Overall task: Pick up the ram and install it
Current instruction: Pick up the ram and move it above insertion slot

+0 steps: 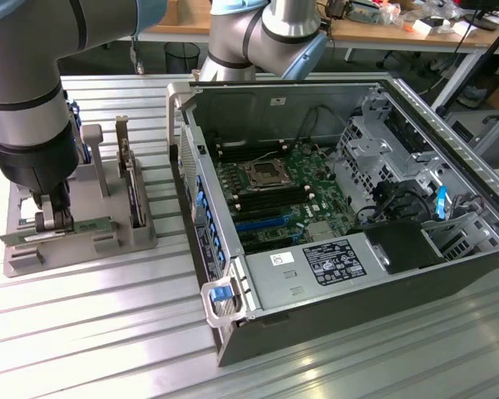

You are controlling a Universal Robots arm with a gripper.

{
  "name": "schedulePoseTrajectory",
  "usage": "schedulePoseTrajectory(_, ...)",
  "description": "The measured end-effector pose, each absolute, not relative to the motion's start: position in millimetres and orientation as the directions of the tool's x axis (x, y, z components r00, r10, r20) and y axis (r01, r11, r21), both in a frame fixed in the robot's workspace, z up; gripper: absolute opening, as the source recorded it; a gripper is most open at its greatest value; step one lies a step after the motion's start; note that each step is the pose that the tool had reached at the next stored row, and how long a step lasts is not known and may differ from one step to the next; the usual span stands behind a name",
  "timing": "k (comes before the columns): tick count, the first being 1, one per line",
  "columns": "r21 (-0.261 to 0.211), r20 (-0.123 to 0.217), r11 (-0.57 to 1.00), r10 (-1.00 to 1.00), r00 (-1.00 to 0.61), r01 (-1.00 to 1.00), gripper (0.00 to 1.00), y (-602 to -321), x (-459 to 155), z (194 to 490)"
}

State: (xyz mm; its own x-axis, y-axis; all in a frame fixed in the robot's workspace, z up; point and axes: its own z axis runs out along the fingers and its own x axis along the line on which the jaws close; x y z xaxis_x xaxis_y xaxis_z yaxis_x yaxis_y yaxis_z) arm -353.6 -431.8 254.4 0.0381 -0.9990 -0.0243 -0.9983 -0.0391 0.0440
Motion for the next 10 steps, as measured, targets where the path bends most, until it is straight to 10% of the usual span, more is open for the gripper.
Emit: schedulePoseTrajectory(10,0.044,-0.024,-0.039,-0.999,0.038,-0.998,0.12,-431.8,-353.6,269.1)
